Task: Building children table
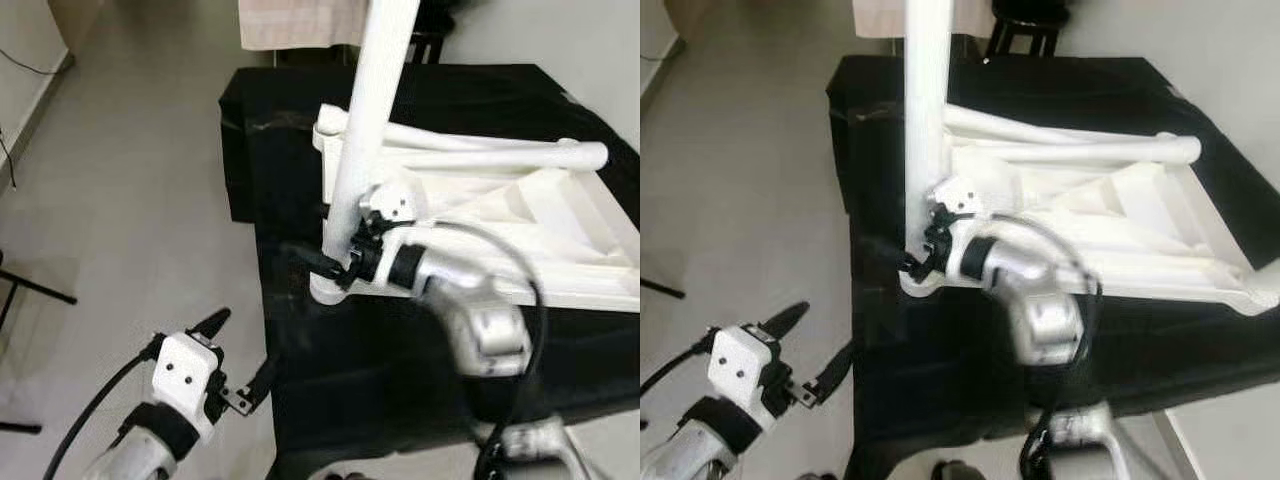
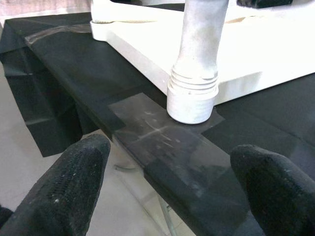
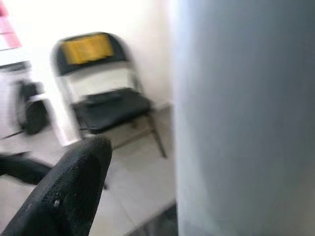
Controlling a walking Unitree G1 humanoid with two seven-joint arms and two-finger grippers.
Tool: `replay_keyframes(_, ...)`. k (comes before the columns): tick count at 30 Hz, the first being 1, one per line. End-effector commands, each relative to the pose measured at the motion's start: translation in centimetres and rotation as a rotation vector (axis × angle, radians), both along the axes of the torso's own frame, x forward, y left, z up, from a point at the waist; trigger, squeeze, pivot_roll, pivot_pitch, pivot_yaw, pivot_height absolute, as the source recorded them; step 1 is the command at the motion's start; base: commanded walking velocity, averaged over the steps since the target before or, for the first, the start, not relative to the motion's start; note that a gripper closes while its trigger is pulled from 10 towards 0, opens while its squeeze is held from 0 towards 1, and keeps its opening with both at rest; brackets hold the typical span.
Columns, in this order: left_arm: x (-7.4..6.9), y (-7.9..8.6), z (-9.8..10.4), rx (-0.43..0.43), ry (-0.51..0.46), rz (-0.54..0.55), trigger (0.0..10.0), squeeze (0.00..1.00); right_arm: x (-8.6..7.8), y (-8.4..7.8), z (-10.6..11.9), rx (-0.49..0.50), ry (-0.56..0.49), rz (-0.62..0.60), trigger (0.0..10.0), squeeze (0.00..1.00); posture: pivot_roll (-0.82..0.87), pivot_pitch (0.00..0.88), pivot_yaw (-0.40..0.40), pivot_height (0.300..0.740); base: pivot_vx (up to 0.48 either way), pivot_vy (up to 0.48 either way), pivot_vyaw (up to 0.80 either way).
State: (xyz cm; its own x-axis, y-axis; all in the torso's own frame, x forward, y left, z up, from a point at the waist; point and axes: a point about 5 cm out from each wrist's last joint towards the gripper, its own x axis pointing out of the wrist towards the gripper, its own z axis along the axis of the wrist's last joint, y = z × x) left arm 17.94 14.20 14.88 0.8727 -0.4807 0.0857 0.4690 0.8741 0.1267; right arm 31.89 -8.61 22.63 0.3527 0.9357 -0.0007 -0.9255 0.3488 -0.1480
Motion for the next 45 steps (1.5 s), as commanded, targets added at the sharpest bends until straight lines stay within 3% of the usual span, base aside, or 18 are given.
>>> replay_keyframes(1,-0.2,-0.2,-0.4,-0.005,0.013,-0.005,10.0,0.0,-0.6,1.9,-1.3,-0.049,0.033,0.204,10.0,0.0,-0.05,0.137,-0.109,0.74,0.0,0.0,0.0)
replay_keyframes(7,-0.4,-0.3,-0.4,-0.004,0.013,-0.004,10.0,0.0,1.1,3.6,-1.5,-0.072,0.044,0.263,10.0,0.0,-0.03,0.139,-0.11,0.74,0.0,0.0,0.0)
replay_keyframes(8,-0.5,-0.4,-0.4,-0.003,0.013,-0.004,10.0,0.0,1.2,3.8,-1.6,-0.082,0.048,0.295,4.1,0.0,-0.03,0.14,-0.111,0.74,0.0,0.0,0.0)
replay_keyframes(9,-0.5,-0.4,-0.4,-0.003,0.013,-0.004,10.0,0.0,1.2,3.8,-1.6,-0.082,0.048,0.295,4.1,0.0,-0.03,0.14,-0.111,0.74,0.0,0.0,0.0)
replay_keyframes(10,-0.6,-0.4,-0.4,-0.003,0.014,-0.004,10.0,0.0,1.2,4.0,-1.5,-0.081,0.058,0.327,0.0,0.0,-0.03,0.144,-0.111,0.74,0.0,0.0,0.0)
replay_keyframes(18,-0.8,-0.6,-0.4,-0.008,0.018,-0.01,10.0,0.0,1.6,3.5,-1.5,-0.077,0.058,0.382,0.0,0.0,-0.03,0.147,-0.112,0.74,0.0,0.0,0.0)
replay_keyframes(24,-0.9,-0.8,-0.5,-0.014,0.018,-0.018,10.0,0.0,2.1,1.8,-1.9,-0.052,-0.001,0.232,0.0,0.0,-0.04,0.148,-0.115,0.74,0.0,0.0,0.0)
replay_keyframes(27,-0.8,-0.7,-0.5,-0.015,0.018,-0.019,10.0,0.0,2.1,1.1,-2.3,0.018,0.029,0.043,0.0,0.0,-0.06,0.148,-0.131,0.74,0.0,0.0,0.0)
replay_keyframes(28,-0.7,-0.6,-0.4,-0.019,0.016,-0.02,10.0,0.0,0.8,1.5,-3.8,0.056,0.068,-0.228,0.0,0.0,-0.06,0.15,-0.136,0.74,0.0,0.0,0.0)
replay_keyframes(29,-0.7,-0.6,-0.4,-0.019,0.016,-0.02,10.0,0.0,0.8,1.5,-3.8,0.056,0.068,-0.228,0.0,0.0,-0.06,0.15,-0.136,0.74,0.0,0.0,0.0)
replay_keyframes(30,-0.6,-0.5,-0.4,-0.022,0.015,-0.021,10.0,0.0,-0.6,1.2,-4.6,0.078,0.076,-0.439,0.0,0.0,-0.06,0.155,-0.133,0.74,0.0,0.0,0.0)
replay_keyframes(32,-0.6,-0.5,-0.4,-0.022,0.015,-0.021,10.0,0.0,-0.6,1.2,-4.6,0.078,0.076,-0.439,0.0,0.0,-0.06,0.155,-0.133,0.74,0.0,0.0,0.0)
replay_keyframes(36,-0.3,-0.3,-0.5,-0.022,0.013,-0.018,10.0,0.0,-2.0,0.6,-5.6,0.076,0.121,-0.672,0.0,0.0,-0.07,0.138,-0.114,0.74,0.0,0.0,0.0)
replay_keyframes(41,-0.1,-0.2,-0.5,-0.016,0.012,-0.022,10.0,0.0,-1.3,0.7,-5.7,0.05,0.127,-0.672,0.0,0.0,-0.07,0.131,-0.121,0.74,0.0,0.0,0.0)
replay_keyframes(42,0.1,-0.1,-0.5,-0.014,0.009,-0.019,10.0,0.0,-1.1,1.7,-5.7,0.043,0.148,-0.509,10.0,0.0,-0.07,0.128,-0.117,0.74,0.0,0.0,0.0)
replay_keyframes(43,0.1,-0.1,-0.5,-0.014,0.009,-0.019,10.0,0.0,-1.1,1.7,-5.7,0.043,0.148,-0.509,10.0,0.0,-0.07,0.128,-0.117,0.74,0.0,0.0,0.0)
replay_keyframes(44,0.1,-0.1,-0.5,-0.016,0.008,-0.016,10.0,0.0,-1.1,2.1,-5.1,0.065,0.139,-0.445,10.0,1.0,-0.07,0.128,-0.117,0.74,0.0,0.0,0.0)
replay_keyframes(45,0.1,-0.1,-0.5,-0.016,0.008,-0.016,10.0,0.0,-1.1,2.1,-5.1,0.065,0.139,-0.445,10.0,1.0,-0.07,0.128,-0.117,0.74,0.0,0.0,0.0)
